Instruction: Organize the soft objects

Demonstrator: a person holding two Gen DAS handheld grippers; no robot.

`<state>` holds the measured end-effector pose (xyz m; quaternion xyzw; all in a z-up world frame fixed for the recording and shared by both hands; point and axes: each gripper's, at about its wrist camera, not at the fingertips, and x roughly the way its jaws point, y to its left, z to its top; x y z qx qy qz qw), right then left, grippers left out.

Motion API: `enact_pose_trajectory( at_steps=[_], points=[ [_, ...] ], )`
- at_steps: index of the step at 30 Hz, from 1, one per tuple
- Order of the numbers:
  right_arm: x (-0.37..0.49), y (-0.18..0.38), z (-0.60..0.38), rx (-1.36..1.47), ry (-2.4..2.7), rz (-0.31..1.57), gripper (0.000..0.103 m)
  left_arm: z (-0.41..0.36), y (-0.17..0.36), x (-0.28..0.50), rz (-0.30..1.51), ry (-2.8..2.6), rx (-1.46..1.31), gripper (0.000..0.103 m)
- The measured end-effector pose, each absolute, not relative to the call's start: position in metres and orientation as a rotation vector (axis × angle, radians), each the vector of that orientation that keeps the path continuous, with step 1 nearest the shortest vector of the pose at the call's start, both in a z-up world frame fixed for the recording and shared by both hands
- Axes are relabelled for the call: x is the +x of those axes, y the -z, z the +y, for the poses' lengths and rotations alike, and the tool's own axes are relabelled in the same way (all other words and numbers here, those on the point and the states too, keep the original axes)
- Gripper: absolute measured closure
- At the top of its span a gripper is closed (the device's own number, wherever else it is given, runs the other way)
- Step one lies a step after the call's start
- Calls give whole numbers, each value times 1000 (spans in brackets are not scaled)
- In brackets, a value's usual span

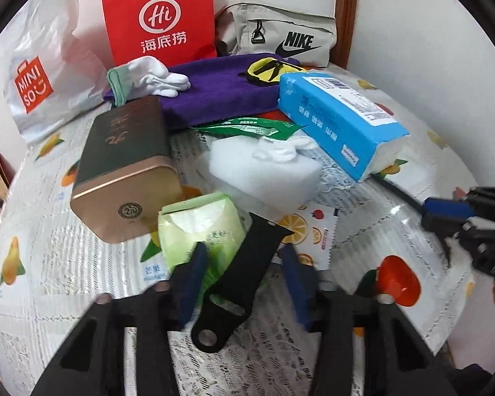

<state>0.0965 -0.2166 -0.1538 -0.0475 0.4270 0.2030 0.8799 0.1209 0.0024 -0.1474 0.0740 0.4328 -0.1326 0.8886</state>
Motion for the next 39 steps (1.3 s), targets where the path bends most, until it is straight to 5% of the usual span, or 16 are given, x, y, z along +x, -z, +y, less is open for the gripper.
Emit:
enact_pose_trajectory(
  at_steps=[2, 5, 39],
  points=[
    [97, 152, -222, -89, -412, 885, 83, 4, 146, 120, 901, 277, 155, 80],
    [98, 151, -223, -89, -411, 880, 83, 8, 144, 118, 904, 289, 128, 82],
    [85, 117, -248, -30, -369, 784, 83, 41, 107, 103, 851, 164, 6, 83]
  ],
)
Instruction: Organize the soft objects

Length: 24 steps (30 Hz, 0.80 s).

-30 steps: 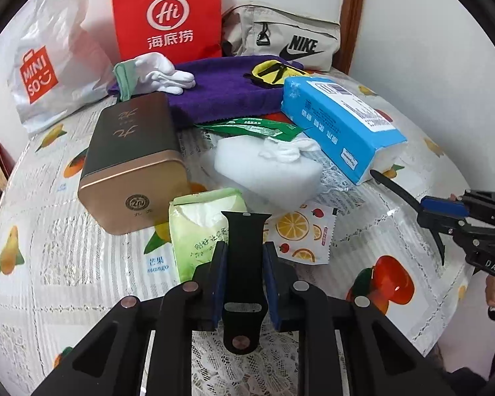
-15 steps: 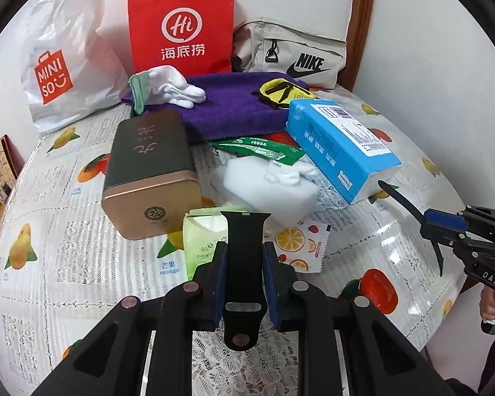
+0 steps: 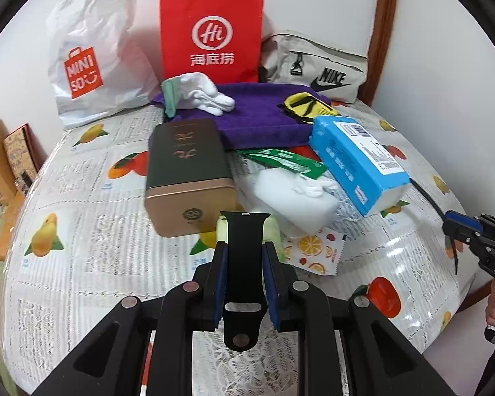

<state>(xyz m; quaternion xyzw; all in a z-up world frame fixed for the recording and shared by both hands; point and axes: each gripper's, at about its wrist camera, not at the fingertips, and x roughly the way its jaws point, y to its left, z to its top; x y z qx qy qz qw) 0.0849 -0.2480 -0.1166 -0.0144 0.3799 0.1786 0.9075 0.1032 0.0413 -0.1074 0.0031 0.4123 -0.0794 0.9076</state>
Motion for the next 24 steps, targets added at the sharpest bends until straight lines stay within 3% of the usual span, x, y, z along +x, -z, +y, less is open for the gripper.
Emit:
enact_pose_trajectory(
  at_steps=[24],
  points=[
    [138, 76, -241, -18, -360, 729, 83, 70, 72, 136, 815, 90, -61, 83]
  ],
)
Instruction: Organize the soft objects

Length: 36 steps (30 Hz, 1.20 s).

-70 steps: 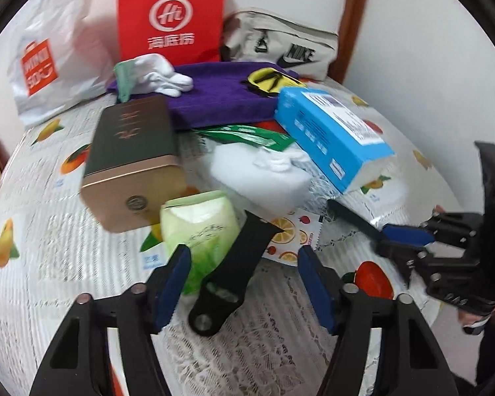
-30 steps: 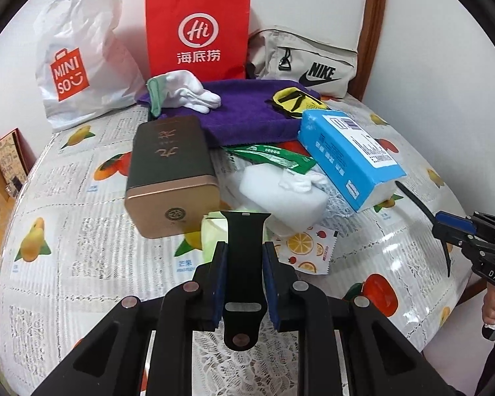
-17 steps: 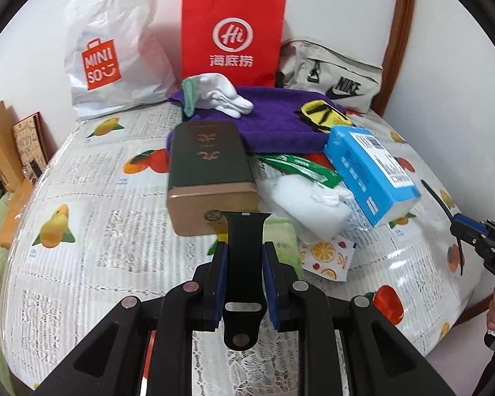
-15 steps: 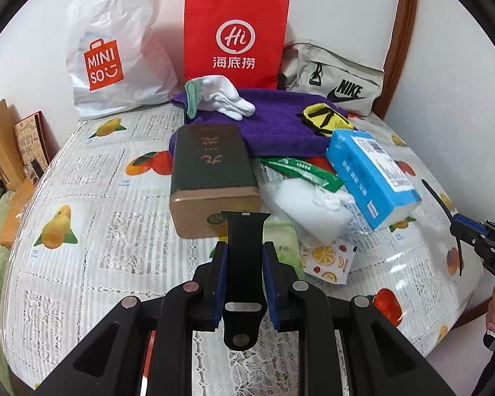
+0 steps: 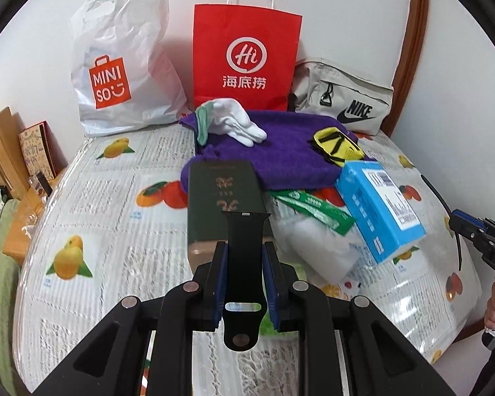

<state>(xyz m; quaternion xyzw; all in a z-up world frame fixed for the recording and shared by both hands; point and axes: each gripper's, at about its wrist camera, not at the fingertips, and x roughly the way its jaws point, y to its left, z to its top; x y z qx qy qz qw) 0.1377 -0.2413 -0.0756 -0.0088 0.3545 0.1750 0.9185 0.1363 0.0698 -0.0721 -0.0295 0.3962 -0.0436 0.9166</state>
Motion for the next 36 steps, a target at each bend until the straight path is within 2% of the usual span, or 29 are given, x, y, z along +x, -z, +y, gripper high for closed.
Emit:
enact_pose_trajectory(
  at_steps=[21, 36],
  points=[
    [225, 49, -225, -7, -377, 698, 83, 83, 53, 208, 810, 55, -73, 83],
    [306, 57, -216, 10, -383, 712, 83, 80, 49, 278, 818, 74, -62, 83]
  ],
)
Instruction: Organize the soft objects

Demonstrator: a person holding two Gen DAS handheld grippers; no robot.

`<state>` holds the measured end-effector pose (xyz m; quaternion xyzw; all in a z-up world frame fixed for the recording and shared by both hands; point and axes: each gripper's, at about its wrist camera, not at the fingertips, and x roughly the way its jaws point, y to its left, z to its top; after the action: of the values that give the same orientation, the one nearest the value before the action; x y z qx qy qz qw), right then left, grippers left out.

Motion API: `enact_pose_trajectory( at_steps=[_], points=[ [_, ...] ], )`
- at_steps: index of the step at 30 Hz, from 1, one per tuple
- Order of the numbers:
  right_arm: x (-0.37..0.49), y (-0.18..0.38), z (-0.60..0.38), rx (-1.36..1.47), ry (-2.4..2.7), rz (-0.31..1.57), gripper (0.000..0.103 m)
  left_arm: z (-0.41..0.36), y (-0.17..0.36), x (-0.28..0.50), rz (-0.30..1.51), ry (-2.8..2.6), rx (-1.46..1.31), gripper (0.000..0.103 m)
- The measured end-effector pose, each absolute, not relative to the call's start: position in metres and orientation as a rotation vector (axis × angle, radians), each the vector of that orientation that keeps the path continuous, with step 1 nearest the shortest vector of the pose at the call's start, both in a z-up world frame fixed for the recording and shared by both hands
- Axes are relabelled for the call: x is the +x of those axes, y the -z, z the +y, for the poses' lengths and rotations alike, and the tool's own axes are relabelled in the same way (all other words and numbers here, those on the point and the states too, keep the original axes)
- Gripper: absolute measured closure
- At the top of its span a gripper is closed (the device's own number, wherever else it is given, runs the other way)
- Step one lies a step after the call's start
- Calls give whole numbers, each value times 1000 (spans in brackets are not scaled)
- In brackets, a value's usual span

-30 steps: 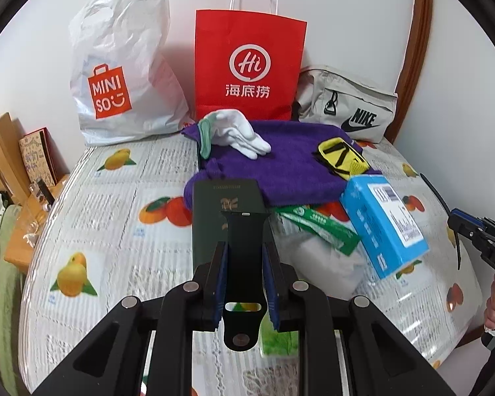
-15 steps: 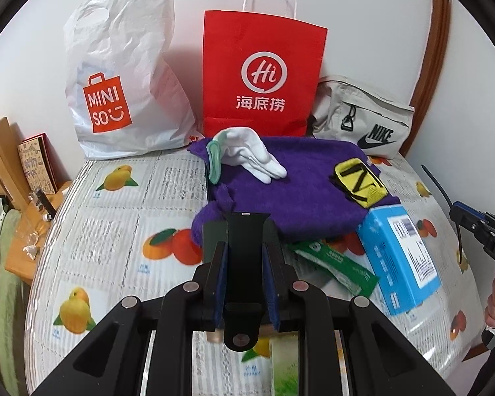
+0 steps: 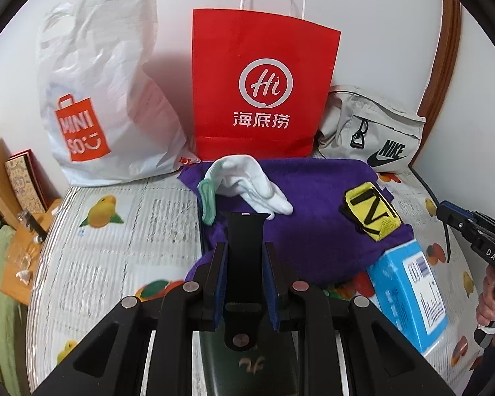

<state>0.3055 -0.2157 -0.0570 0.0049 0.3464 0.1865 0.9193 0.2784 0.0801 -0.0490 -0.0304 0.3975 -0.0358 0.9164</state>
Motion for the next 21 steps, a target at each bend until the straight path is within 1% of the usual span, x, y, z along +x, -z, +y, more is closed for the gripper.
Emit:
enact_pose_trajectory(
  at_steps=[14, 21],
  points=[
    [376, 66, -197, -67, -427, 726, 83, 73, 63, 348, 826, 110, -61, 83],
    [390, 91, -187, -75, -451, 779, 83, 67, 84, 368, 858, 127, -74, 83]
  ],
)
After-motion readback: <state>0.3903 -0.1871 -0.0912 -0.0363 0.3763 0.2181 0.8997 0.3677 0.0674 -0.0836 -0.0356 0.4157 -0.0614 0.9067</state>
